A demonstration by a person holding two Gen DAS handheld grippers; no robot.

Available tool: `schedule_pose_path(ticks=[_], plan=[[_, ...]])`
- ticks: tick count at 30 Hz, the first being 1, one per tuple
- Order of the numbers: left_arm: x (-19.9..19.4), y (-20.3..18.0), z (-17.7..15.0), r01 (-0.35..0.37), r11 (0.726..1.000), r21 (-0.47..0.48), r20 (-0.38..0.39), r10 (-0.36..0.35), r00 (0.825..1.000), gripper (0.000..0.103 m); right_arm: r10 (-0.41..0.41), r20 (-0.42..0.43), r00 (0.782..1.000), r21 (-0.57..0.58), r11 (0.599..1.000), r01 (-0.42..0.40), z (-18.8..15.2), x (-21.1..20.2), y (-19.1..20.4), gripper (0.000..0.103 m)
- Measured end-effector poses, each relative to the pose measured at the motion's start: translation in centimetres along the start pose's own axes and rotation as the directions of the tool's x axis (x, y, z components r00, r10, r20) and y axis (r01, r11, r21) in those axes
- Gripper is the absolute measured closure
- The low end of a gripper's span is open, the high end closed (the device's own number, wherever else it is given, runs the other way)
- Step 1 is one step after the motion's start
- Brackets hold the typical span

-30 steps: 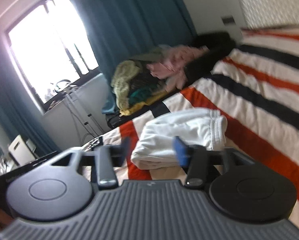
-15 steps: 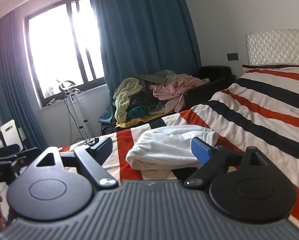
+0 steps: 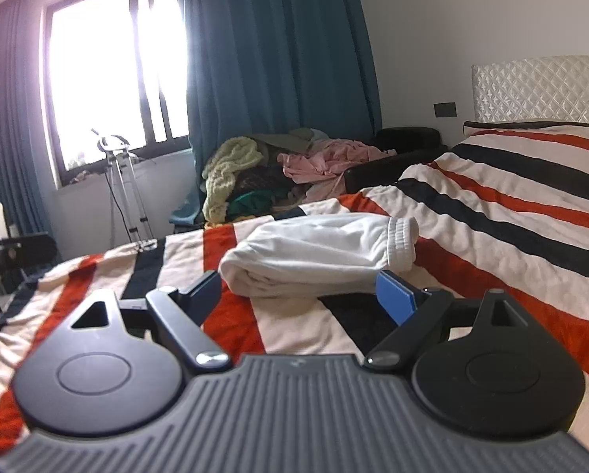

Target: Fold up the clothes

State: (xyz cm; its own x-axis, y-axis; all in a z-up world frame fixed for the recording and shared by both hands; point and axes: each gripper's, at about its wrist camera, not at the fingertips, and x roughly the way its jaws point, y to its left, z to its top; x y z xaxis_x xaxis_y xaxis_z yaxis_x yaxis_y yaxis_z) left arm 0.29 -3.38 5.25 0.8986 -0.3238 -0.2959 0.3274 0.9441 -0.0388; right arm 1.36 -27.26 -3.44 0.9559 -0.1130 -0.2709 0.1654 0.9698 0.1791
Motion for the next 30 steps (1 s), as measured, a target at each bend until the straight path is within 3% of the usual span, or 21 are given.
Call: schedule_pose_path(ticks=[16,30], plan=[[3.0,0.9,-3.3,-0.034,0.999,-0.031,-0.089,0.031,0.996,0.000,-0.054,0.004,0.999,-0.016,0.998,0.054,-2.0,1.8,-0.2,0.016],[2.5,0.9,-3.5,-0.043,0.999,-0.034,-0.058,0.041,0.997,0.000,-0.054,-0.015,0.998,-0.024,0.998,0.053,-2.2,2.0,0.3,0.016]])
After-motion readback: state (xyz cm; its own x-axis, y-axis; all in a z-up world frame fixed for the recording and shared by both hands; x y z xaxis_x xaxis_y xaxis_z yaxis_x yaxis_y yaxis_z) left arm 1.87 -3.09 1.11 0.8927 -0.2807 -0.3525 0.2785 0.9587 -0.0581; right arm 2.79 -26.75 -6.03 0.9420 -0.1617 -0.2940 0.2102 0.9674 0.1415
